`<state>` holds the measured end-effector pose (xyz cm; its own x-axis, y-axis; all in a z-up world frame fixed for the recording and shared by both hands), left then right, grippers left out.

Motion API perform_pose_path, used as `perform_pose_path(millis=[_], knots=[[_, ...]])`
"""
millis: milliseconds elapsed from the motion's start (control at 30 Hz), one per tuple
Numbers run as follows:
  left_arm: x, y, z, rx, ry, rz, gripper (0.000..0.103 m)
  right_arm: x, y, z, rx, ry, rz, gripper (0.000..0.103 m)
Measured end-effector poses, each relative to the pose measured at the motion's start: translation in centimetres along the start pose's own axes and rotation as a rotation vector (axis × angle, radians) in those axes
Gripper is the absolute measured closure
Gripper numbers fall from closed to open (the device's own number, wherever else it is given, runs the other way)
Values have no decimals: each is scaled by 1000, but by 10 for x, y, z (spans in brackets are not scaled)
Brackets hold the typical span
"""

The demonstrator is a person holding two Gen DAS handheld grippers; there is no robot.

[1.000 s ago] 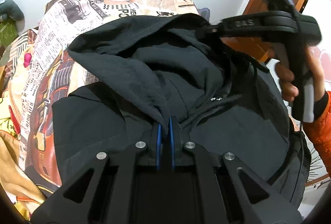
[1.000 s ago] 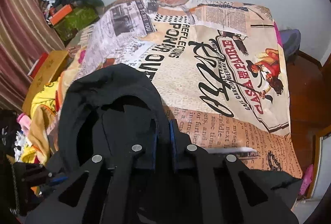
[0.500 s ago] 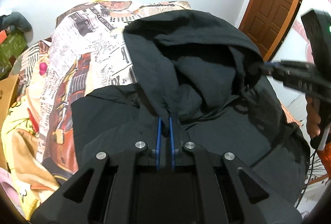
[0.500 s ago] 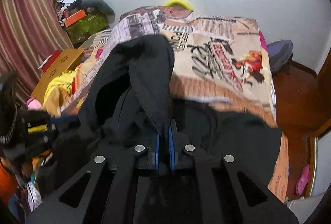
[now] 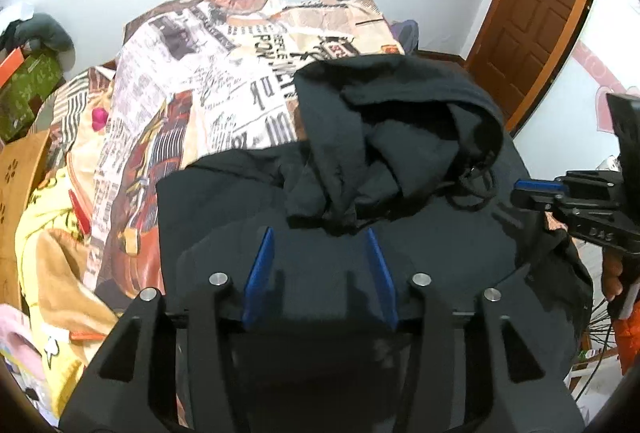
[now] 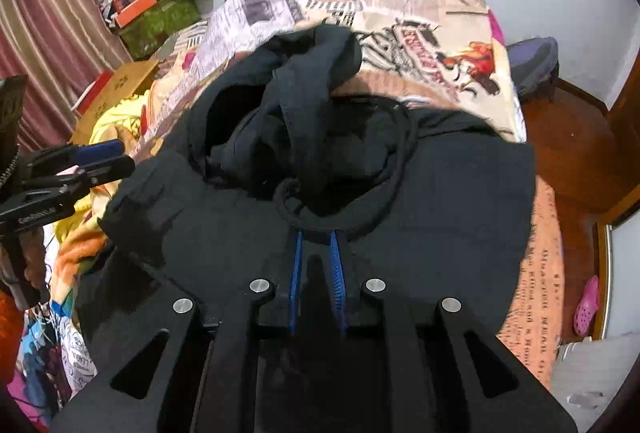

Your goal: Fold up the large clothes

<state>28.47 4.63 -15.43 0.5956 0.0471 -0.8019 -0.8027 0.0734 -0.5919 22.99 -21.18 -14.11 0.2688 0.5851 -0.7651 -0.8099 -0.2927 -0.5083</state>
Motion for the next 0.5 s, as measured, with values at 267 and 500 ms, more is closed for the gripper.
perform_pose_path(millis=[267, 500], knots=[[10, -49, -6, 10, -14, -63, 45, -22, -44, 1, 38, -45, -142, 57], [43, -91, -1, -26, -30, -67, 42, 13, -82, -17, 107, -81, -142, 57]])
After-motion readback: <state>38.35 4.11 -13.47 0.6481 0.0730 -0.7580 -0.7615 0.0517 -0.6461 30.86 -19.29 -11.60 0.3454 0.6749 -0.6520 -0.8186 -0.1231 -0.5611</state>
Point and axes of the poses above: each gripper's, at about its wrist camera, not at the fingertips, and x roughly the way its jaws point, z to its left, y to its underside, the point moved 2 cm from there along x, roughly the way its jaws point, and after that the axes turned 15 degrees about -y, right-handed, at the moved point
